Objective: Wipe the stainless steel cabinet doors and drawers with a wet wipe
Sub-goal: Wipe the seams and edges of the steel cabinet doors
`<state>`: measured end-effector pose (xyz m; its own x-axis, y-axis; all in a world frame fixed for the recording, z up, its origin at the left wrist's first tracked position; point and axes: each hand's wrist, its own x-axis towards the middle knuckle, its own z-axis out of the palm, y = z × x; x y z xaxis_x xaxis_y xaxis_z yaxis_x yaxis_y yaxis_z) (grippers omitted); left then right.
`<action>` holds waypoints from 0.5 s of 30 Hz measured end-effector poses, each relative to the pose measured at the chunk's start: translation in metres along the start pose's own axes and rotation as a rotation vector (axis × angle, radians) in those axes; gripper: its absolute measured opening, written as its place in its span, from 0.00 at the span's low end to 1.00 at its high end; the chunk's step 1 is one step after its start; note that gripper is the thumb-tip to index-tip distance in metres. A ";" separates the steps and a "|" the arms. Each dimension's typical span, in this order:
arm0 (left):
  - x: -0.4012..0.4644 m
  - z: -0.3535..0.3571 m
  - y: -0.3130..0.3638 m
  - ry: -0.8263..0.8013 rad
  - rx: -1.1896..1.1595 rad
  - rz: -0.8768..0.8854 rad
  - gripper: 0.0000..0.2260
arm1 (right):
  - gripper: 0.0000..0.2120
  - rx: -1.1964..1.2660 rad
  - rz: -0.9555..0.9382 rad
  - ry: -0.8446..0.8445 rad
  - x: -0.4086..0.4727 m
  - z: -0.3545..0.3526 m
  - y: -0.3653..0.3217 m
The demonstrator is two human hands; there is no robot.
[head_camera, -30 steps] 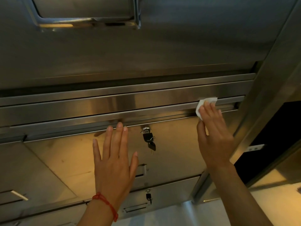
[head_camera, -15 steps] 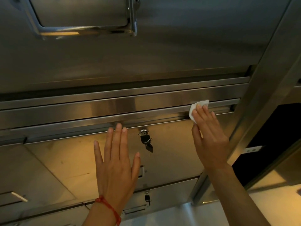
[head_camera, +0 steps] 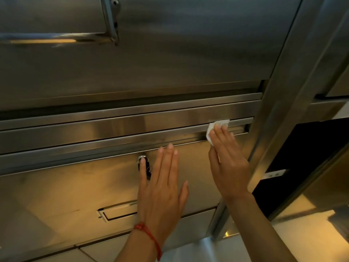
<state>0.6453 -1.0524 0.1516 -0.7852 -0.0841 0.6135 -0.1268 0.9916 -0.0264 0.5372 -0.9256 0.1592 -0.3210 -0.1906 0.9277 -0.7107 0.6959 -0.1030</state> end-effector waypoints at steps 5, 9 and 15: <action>0.009 0.005 0.011 -0.017 -0.004 -0.019 0.28 | 0.13 -0.004 -0.041 -0.012 0.002 -0.003 0.001; 0.016 0.007 0.017 -0.035 -0.023 -0.036 0.28 | 0.13 0.000 -0.043 -0.017 0.001 -0.003 0.000; 0.017 0.009 0.016 -0.023 -0.026 -0.025 0.27 | 0.13 -0.026 -0.043 -0.040 0.001 -0.004 0.009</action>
<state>0.6251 -1.0392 0.1546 -0.7955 -0.1112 0.5957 -0.1315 0.9913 0.0094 0.5327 -0.9168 0.1604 -0.3158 -0.2481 0.9158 -0.7082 0.7039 -0.0535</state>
